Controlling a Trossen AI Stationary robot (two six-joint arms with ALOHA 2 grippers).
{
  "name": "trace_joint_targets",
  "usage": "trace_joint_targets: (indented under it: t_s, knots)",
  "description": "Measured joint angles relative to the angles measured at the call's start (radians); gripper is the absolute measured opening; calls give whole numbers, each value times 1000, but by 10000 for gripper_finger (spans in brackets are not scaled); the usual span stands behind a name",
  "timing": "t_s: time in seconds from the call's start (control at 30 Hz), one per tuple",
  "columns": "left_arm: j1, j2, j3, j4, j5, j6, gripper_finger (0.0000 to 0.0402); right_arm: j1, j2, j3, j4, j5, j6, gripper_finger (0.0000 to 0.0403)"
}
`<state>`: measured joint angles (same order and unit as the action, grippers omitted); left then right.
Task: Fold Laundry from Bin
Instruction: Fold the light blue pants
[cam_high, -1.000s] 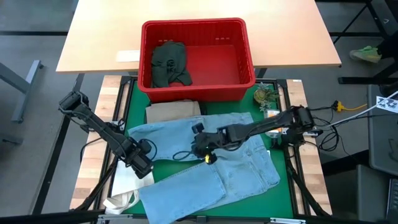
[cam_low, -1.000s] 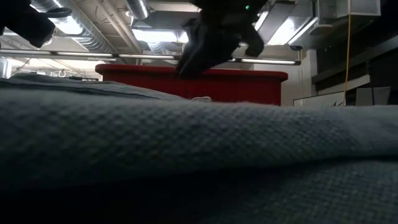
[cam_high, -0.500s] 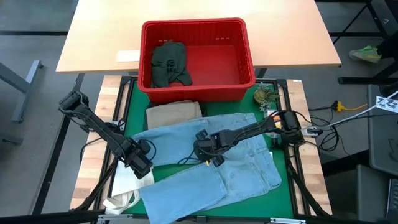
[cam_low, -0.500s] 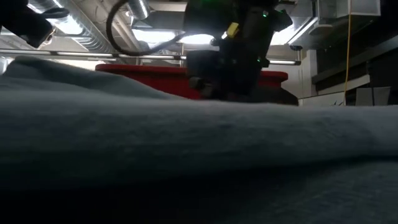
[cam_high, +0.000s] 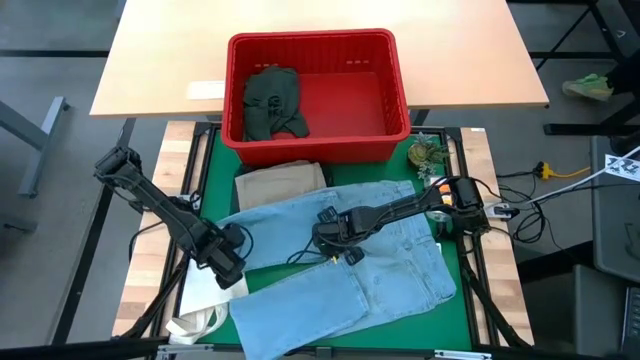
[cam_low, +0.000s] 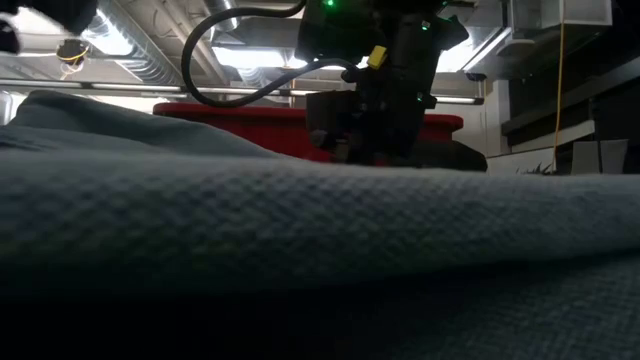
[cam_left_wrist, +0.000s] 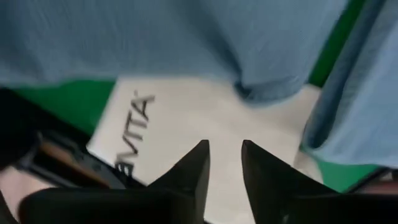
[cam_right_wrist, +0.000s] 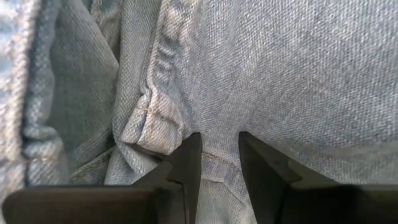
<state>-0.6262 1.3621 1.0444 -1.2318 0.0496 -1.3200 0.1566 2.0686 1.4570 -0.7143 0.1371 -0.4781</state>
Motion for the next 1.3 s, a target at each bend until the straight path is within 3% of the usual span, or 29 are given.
trace_joint_targets:
  t_s: [0.17,0.33,0.7,0.83,1.3]
  knots:
    - [0,-2,61,-78,-174,24,49,0,0,0,2,0,0,113]
    - [10,-2,64,-140,-253,61,43,0,0,0,4,0,0,113]
    - [161,-2,64,-228,-237,233,156,0,0,1,7,0,0,113]
    - [231,-2,64,-238,-169,333,186,0,0,1,8,0,-1,113]
    - [433,-2,64,-250,-132,509,195,0,0,2,9,1,0,113]
